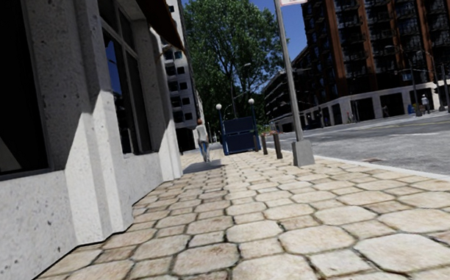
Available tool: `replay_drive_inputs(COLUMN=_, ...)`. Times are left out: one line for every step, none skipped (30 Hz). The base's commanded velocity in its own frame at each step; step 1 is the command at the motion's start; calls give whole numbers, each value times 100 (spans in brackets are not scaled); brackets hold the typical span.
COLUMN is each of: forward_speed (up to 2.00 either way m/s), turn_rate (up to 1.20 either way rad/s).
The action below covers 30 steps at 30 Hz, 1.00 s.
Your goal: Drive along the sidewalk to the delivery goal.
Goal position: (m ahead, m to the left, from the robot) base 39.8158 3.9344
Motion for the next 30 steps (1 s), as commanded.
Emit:
replay_drive_inputs(forward_speed=200, turn_rate=0)
replay_drive_inputs(forward_speed=200, turn_rate=0)
replay_drive_inputs(forward_speed=200, turn_rate=0)
replay_drive_inputs(forward_speed=200, turn_rate=0)
replay_drive_inputs(forward_speed=200, turn_rate=0)
replay_drive_inputs(forward_speed=200, turn_rate=0)
replay_drive_inputs(forward_speed=200, turn_rate=0)
replay_drive_inputs(forward_speed=200, turn_rate=0)
replay_drive_inputs(forward_speed=200, turn_rate=0)
replay_drive_inputs(forward_speed=200, turn_rate=0)
replay_drive_inputs(forward_speed=200, turn_rate=0)
replay_drive_inputs(forward_speed=200, turn_rate=0)
replay_drive_inputs(forward_speed=200, turn_rate=0)
replay_drive_inputs(forward_speed=200, turn_rate=0)
replay_drive_inputs(forward_speed=200, turn_rate=0)
replay_drive_inputs(forward_speed=200, turn_rate=0)
replay_drive_inputs(forward_speed=200, turn_rate=0)
replay_drive_inputs(forward_speed=200, turn_rate=0)
replay_drive_inputs(forward_speed=200, turn_rate=0)
replay_drive_inputs(forward_speed=200, turn_rate=0)
replay_drive_inputs(forward_speed=200, turn_rate=0)
replay_drive_inputs(forward_speed=200, turn_rate=0)
replay_drive_inputs(forward_speed=200, turn_rate=0)
replay_drive_inputs(forward_speed=200, turn_rate=0)
replay_drive_inputs(forward_speed=200, turn_rate=0)
replay_drive_inputs(forward_speed=200, turn_rate=0)
replay_drive_inputs(forward_speed=200, turn_rate=0)
replay_drive_inputs(forward_speed=200, turn_rate=0)
replay_drive_inputs(forward_speed=200, turn_rate=0)
replay_drive_inputs(forward_speed=200, turn_rate=0)
